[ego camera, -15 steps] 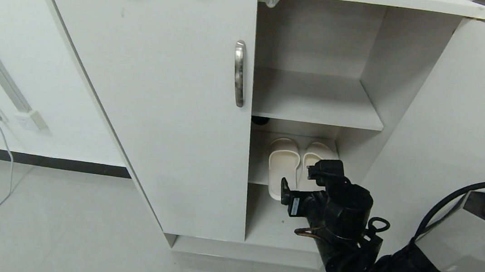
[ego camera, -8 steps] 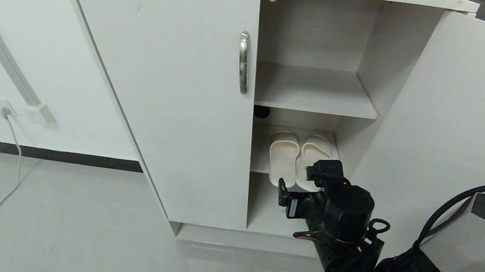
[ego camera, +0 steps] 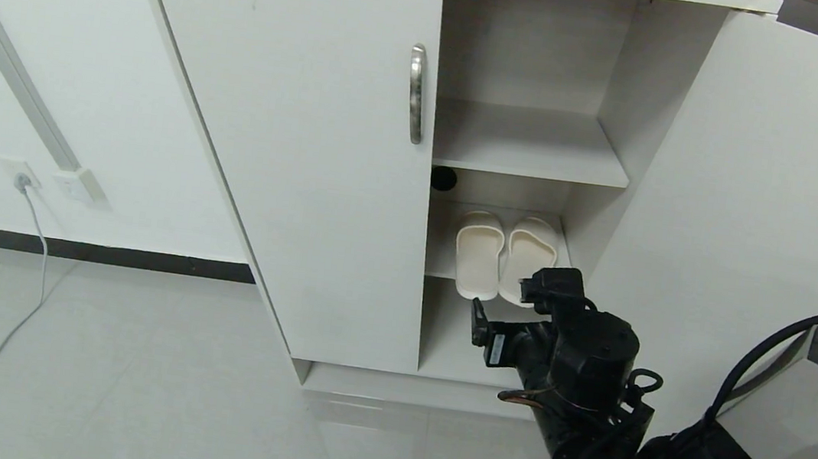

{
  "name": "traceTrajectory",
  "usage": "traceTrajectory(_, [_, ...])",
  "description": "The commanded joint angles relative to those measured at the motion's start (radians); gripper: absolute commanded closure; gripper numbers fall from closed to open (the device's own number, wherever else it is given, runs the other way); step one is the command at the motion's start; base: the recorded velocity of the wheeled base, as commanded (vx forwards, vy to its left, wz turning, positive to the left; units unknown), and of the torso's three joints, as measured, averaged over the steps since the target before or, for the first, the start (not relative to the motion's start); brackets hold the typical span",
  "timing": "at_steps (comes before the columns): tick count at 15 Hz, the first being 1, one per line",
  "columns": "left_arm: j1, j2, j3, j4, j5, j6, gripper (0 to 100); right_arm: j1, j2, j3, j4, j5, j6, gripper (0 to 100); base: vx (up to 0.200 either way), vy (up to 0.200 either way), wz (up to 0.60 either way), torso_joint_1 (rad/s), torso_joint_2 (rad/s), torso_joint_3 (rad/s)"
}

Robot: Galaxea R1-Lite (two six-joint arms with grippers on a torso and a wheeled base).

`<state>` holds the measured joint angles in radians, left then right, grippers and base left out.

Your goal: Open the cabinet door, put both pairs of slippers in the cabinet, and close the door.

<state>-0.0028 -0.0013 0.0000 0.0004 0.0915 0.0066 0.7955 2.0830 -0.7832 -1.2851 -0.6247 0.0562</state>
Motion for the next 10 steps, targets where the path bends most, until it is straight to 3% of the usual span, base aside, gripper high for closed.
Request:
traceTrajectory(1, [0.0,0.001,0.0,0.0,0.001,0.001,100,0.001,-0.001,0.004,-0.005,0.0,-0.001,0,0.0,0.0,0.0,0.0,0.0,0.0])
traceTrajectory(6, [0.0,0.001,0.0,0.001,-0.004,0.0,100,0.005,0.0,0.013,-0.016,0.0,-0.013,0,0.0,0.0,0.0,0.0,0.0,0.0])
traceTrajectory(10, [0.0,0.001,0.0,0.0,-0.004,0.0,100,0.017,0.0,0.018,-0.014,0.0,-0.015,0,0.0,0.0,0.0,0.002,0.0,0.162])
